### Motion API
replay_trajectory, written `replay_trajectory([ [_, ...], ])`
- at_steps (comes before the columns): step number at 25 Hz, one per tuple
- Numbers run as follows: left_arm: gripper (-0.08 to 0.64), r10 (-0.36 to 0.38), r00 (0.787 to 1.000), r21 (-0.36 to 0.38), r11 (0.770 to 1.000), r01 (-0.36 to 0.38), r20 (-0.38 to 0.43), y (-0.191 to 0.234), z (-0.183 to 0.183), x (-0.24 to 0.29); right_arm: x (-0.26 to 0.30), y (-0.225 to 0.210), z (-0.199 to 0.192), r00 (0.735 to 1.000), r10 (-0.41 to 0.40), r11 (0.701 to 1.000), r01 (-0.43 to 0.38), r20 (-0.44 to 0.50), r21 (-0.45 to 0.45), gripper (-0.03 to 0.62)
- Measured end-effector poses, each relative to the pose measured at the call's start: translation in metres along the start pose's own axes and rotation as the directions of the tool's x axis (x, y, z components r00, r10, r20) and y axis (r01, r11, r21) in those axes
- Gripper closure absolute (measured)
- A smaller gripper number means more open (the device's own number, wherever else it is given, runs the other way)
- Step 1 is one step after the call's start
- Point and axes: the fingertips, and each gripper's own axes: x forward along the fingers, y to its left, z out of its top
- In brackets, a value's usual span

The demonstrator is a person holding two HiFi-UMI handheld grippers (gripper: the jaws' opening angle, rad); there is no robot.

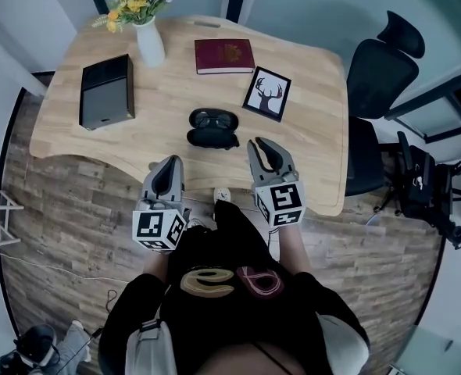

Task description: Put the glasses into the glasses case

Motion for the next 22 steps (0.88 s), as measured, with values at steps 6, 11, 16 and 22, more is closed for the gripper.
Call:
replay_trajectory([
  [6,0.541,-0.003,1.0,0.006,1.0,0.003,0.003,-0.004,-0.001,-0.004,-0.003,0.006,-0.006,1.0,-0.011,1.0,0.011,-0.007,-0.003,0.58],
  [11,0.54,-0.002,1.0,0.008,1.0,0.002,0.006,-0.007,-0.001,-0.006,-0.008,-0.002,-0.004,0.997,-0.068,0.998,0.068,0.019,0.011,0.581],
  [16,0.54,-0.002,1.0,0.02,1.0,0.002,0.009,-0.009,0.001,-0.008,-0.011,-0.003,-0.005,0.997,-0.069,0.998,0.069,0.017,0.012,0.581],
  [22,0.54,-0.004,1.0,0.035,0.999,0.004,0.009,-0.013,0.0,-0.008,-0.013,-0.003,-0.007,0.997,-0.075,0.997,0.076,0.016,-0.01,0.583],
])
